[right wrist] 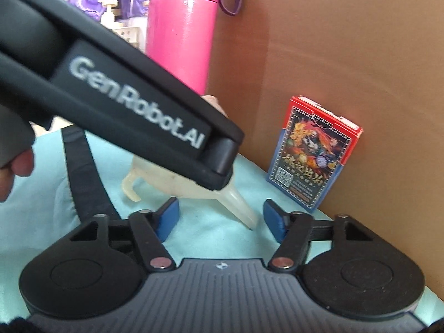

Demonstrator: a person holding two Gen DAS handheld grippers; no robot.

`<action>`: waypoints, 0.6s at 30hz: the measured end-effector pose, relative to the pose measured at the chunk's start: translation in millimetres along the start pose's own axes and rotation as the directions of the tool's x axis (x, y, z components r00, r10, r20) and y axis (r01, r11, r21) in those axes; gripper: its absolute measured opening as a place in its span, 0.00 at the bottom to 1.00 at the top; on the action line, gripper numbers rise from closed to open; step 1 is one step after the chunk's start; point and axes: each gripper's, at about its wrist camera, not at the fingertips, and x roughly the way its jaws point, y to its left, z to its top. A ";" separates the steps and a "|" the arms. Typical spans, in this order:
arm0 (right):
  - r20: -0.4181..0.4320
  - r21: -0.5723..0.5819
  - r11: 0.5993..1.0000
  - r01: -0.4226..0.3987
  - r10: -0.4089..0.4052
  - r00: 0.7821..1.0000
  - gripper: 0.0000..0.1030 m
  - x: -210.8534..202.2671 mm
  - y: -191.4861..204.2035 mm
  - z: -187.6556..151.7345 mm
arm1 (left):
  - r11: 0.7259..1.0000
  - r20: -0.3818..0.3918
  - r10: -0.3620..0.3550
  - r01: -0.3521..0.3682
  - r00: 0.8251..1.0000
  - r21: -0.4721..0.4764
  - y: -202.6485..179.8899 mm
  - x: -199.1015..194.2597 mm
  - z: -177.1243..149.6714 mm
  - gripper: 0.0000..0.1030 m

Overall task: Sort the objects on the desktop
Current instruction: 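Move the left gripper toward the clear plastic funnel beside the pink bottle, then close the left gripper on the funnel rim and lift it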

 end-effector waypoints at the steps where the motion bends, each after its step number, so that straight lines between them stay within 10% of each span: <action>1: 0.000 -0.001 1.000 0.000 0.000 1.000 0.57 -0.5 0.9 -0.1 | 1.000 -0.004 -0.003 0.003 1.000 0.002 -0.4 0.8 0.0 0.63; 18: -0.003 0.001 0.998 0.055 -0.055 0.998 0.26 -20.0 11.8 -10.1 | 0.998 -0.022 -0.040 0.041 0.999 0.048 -8.3 -8.6 -6.6 0.34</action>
